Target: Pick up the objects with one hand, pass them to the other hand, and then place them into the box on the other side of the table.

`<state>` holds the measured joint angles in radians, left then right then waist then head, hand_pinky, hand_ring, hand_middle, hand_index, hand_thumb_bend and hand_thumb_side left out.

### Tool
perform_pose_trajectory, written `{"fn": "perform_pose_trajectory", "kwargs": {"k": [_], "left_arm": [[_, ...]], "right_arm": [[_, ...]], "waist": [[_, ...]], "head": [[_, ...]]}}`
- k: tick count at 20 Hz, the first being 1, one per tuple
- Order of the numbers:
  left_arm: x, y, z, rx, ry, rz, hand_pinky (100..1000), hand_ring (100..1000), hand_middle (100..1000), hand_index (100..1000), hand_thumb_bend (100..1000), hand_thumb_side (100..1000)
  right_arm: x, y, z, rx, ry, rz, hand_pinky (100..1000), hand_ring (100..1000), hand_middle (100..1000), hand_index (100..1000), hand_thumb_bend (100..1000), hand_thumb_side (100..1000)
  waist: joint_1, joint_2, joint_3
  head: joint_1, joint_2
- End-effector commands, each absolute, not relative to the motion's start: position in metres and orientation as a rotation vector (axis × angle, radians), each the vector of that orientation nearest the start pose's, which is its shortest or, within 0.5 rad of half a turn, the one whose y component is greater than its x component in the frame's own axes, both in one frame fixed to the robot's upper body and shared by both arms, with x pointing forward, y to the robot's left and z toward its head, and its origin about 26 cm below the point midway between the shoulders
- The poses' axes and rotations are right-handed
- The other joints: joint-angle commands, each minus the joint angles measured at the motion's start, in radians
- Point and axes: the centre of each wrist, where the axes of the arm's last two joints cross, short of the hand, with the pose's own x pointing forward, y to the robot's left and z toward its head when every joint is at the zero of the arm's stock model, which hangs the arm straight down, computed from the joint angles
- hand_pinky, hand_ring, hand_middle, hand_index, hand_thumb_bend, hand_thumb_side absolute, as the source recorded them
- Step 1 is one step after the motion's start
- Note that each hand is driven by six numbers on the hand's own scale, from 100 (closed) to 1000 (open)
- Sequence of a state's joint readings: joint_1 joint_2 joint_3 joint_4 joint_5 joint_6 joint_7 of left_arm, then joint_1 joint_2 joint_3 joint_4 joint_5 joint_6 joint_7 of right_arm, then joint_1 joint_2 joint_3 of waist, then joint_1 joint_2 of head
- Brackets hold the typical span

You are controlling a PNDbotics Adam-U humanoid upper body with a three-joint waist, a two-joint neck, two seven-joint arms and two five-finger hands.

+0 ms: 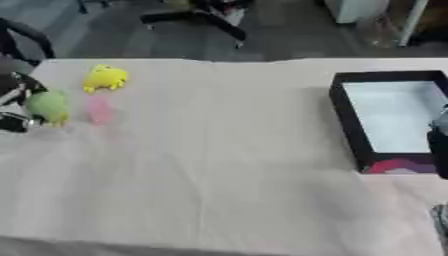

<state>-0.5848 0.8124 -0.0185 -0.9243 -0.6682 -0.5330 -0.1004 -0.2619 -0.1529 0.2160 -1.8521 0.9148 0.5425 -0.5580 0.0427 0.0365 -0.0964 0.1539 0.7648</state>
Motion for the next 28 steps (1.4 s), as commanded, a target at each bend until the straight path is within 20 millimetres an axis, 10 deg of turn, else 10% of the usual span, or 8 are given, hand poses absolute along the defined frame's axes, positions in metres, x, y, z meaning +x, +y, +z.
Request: {"fn": "perform_pose_trajectory", "kwargs": {"k": [1, 9, 13, 16, 28], "left_arm": [[0.406, 0.441, 0.170, 0.784, -1.670, -1.276, 681, 420, 354, 488, 123, 100], [0.440, 0.314, 0.160, 0.206, -1.777, -1.217, 709, 445, 380, 511, 125, 100], [0.438, 0.276, 0.160, 0.078, -1.786, -1.258, 726, 463, 401, 531, 137, 100], [0.436, 0.255, 0.158, 0.003, -1.775, -1.268, 740, 475, 416, 545, 142, 100], [0.435, 0.219, 0.155, -0.183, -1.688, -1.305, 754, 491, 436, 565, 153, 100]], "right_arm": [[0.310, -0.162, 0.150, -1.305, -1.831, 0.336, 428, 761, 791, 918, 100, 568], [0.323, -0.098, 0.168, -1.138, -1.770, 0.947, 559, 819, 846, 934, 100, 445], [0.327, -0.076, 0.166, -1.166, -1.681, 1.188, 794, 873, 892, 964, 100, 375], [0.329, -0.064, 0.165, -1.235, -1.613, 1.329, 1000, 918, 923, 984, 100, 330], [0.321, -0.044, 0.174, -1.377, -1.497, 1.568, 1000, 957, 951, 1000, 233, 336]], "waist": [[-0.006, -0.014, 0.004], [-0.016, -0.015, 0.010], [-0.012, -0.017, 0.013], [-0.009, -0.020, 0.016], [-0.011, -0.022, 0.030]], "head": [[-0.022, 0.005], [-0.052, 0.005], [-0.061, 0.005], [-0.060, 0.005], [-0.059, 0.005]]}}
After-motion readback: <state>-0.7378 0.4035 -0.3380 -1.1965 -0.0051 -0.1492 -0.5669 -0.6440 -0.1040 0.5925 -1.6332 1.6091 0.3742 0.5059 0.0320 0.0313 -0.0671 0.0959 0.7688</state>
